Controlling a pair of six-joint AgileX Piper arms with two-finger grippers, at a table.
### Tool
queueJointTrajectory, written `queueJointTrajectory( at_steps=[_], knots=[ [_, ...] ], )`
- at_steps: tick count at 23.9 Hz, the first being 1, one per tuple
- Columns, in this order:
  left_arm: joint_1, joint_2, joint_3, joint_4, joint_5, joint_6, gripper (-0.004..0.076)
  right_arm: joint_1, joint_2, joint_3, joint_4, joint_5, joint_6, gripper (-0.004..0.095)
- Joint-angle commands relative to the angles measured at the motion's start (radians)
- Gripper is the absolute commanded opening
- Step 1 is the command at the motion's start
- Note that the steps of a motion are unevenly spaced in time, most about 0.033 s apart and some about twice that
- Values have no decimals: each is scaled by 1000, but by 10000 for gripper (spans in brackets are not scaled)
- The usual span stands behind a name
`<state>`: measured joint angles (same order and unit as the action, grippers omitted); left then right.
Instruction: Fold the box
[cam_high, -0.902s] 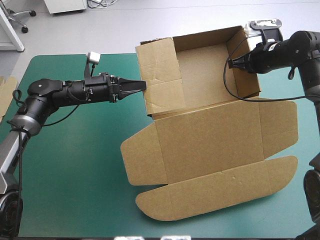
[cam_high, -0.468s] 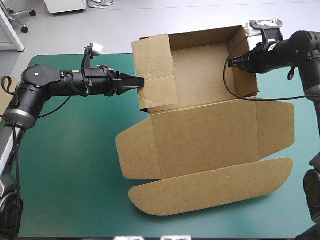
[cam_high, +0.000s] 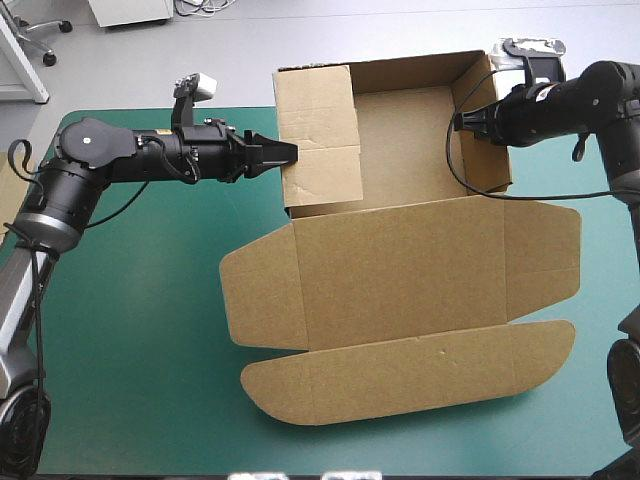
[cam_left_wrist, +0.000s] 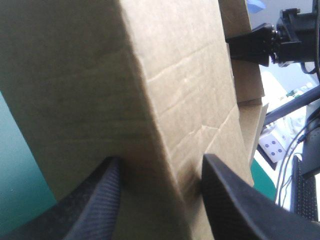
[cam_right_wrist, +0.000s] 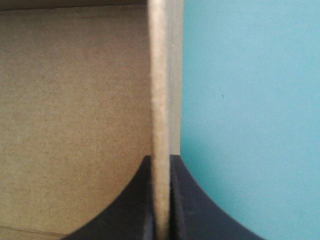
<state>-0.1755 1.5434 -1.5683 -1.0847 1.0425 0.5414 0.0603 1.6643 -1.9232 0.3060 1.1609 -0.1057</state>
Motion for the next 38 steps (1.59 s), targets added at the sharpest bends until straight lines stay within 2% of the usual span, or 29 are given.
queueJointTrajectory(
  at_steps=[1, 11, 14, 17, 20, 29, 38],
  knots=[
    [-26, -16, -98, 46, -31, -87, 364, -4, -47, -35, 76, -44, 22, -31],
    [-91, 57, -291, 339, -11, -303, 362, -2, -38, -35, 60, -4, 50, -23],
    [-106, 95, -354, 443, 31, -376, 359, 8, -36, -35, 43, -8, 61, -12],
    [-149, 131, -408, 542, 58, -429, 358, 64, -28, -35, -29, -10, 97, -12],
    [-180, 159, -448, 648, 84, -490, 324, 66, -10, -37, -4, -10, 123, -12],
    [-217, 182, -493, 825, 116, -565, 316, 67, -2, -37, 3, 3, 157, -12],
    [-220, 250, -563, 911, 248, -582, 305, 84, 20, -38, -70, 56, 166, -12]
  ],
)
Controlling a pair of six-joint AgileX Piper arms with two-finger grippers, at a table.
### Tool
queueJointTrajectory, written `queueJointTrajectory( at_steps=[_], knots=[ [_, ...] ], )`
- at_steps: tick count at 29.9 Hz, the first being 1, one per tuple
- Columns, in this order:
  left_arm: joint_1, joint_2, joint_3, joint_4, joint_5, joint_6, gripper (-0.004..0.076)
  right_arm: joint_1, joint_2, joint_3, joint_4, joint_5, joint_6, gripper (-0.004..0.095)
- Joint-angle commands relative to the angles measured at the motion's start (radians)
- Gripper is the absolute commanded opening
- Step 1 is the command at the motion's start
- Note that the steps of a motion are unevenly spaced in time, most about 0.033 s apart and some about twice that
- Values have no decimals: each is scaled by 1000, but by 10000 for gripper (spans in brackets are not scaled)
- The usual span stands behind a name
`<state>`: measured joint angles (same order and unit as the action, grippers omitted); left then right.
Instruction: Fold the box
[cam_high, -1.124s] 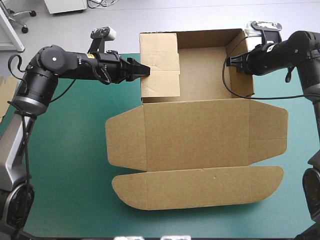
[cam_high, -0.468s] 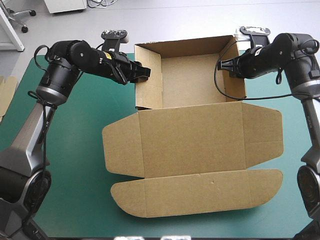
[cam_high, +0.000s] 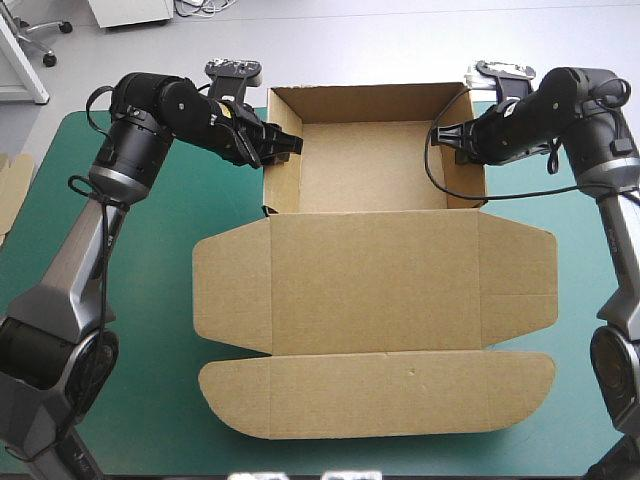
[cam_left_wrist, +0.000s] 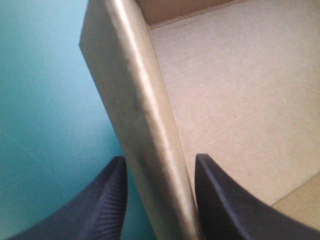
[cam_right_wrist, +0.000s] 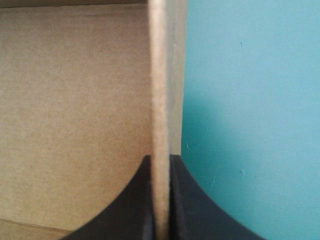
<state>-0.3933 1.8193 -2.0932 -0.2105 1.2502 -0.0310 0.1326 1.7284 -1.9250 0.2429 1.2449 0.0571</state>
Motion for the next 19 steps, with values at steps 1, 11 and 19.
queueJointTrajectory(
  at_steps=[1, 11, 19],
  knots=[
    [-2, -20, -39, 37, 40, -19, 305, 24, -42, -36, -25, -25, 3, -12],
    [-32, 21, -42, 97, 40, -28, 216, 96, 4, -40, -146, -18, 56, -13],
    [-53, 42, 1, 96, 40, -28, 217, 87, 19, -40, -133, -56, 90, -13]
  ],
)
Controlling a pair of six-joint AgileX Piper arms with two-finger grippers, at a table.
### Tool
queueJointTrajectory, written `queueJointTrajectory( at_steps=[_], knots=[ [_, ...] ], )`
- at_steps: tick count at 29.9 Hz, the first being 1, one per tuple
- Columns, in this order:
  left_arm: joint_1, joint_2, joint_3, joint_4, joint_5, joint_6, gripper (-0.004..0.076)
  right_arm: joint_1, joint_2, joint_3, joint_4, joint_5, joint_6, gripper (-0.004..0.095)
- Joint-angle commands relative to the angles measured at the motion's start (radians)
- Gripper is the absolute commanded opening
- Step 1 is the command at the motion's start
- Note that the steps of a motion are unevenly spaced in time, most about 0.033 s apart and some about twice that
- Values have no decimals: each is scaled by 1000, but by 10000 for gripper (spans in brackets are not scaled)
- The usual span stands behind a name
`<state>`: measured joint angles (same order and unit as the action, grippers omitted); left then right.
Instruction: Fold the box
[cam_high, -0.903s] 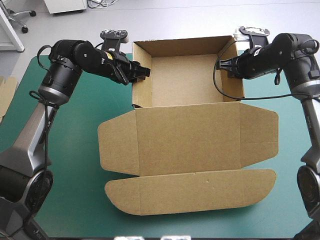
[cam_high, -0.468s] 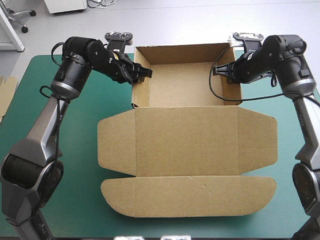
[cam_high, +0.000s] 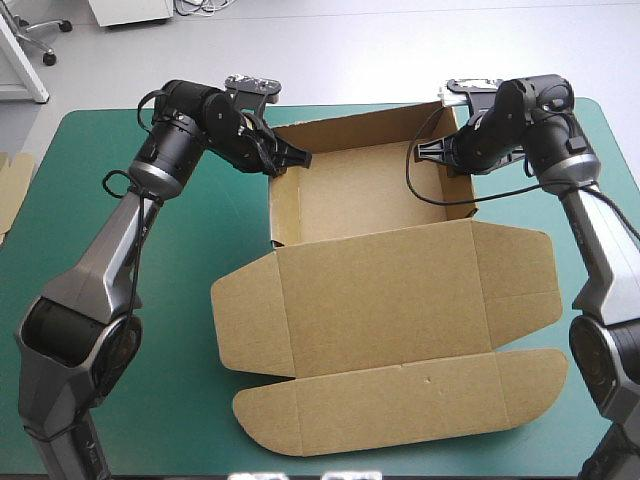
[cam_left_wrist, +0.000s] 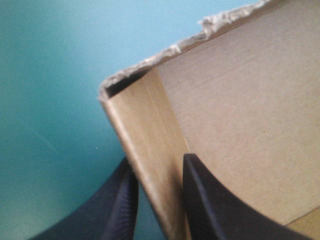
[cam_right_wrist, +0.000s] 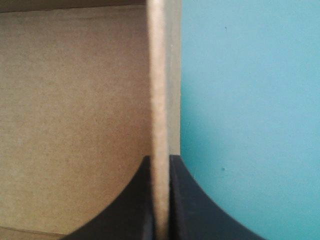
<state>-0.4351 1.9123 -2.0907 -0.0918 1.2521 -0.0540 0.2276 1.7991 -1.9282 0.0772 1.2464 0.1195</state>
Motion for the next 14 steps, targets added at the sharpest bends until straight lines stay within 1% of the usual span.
queueJointTrajectory(
  at_steps=[1, 7, 10, 14],
  knots=[
    [-11, -51, 9, -23, 39, -5, 227, -14, -52, -37, 45, -59, 25, -13],
    [-16, -51, 30, -53, 39, -2, 310, -53, -36, -37, 133, -63, 25, -13],
    [-21, -51, 30, -49, 39, -2, 346, -65, -34, -37, 135, -63, 16, -13],
    [-21, -47, 30, 14, 39, -2, 347, -67, -34, -37, 135, -63, 3, -12]
  ],
)
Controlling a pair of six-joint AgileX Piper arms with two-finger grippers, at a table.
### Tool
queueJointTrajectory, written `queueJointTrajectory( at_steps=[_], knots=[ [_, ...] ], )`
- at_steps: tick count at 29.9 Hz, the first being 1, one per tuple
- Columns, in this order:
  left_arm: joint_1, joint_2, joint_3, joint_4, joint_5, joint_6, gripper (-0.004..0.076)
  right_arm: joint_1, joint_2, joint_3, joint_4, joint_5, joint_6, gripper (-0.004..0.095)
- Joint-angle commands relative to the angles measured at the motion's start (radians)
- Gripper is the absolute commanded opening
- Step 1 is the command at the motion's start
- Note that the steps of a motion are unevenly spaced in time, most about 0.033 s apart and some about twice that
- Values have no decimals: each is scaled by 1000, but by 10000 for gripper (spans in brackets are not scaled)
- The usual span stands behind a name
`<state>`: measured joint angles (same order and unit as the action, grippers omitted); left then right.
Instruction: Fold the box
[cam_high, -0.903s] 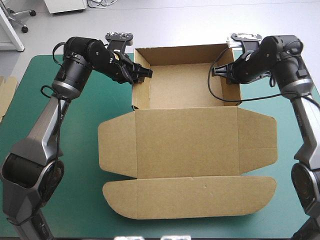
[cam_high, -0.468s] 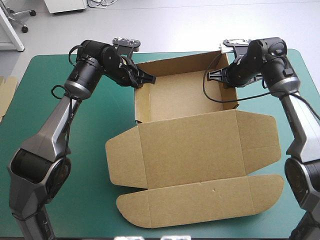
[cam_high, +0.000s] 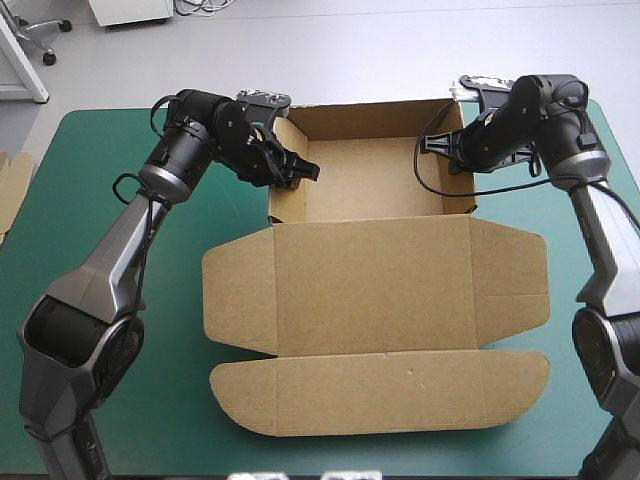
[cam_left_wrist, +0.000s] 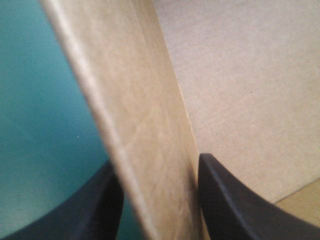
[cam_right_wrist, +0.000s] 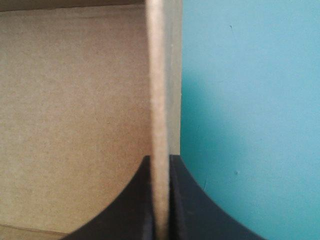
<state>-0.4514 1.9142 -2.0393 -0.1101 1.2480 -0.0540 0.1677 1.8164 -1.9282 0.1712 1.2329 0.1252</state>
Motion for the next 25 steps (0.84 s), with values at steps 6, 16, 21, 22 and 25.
queueJointTrajectory(
  at_steps=[6, 16, 21, 22, 25],
  knots=[
    [-4, -44, -22, 81, 37, -13, 128, -7, -50, -37, 42, -55, 1, -13],
    [-4, -29, -22, 129, 37, -35, -14, 25, -27, -37, -3, -10, -6, -12],
    [-4, -6, -22, 116, 41, -59, -14, 83, 7, -44, -81, 14, -8, -12],
    [-4, -3, -22, 116, 41, -57, -14, 92, 15, -48, -88, 14, -8, -12],
    [-4, 7, -22, 125, 41, -59, -14, 115, 40, -48, -127, 14, -8, -12]
  ],
)
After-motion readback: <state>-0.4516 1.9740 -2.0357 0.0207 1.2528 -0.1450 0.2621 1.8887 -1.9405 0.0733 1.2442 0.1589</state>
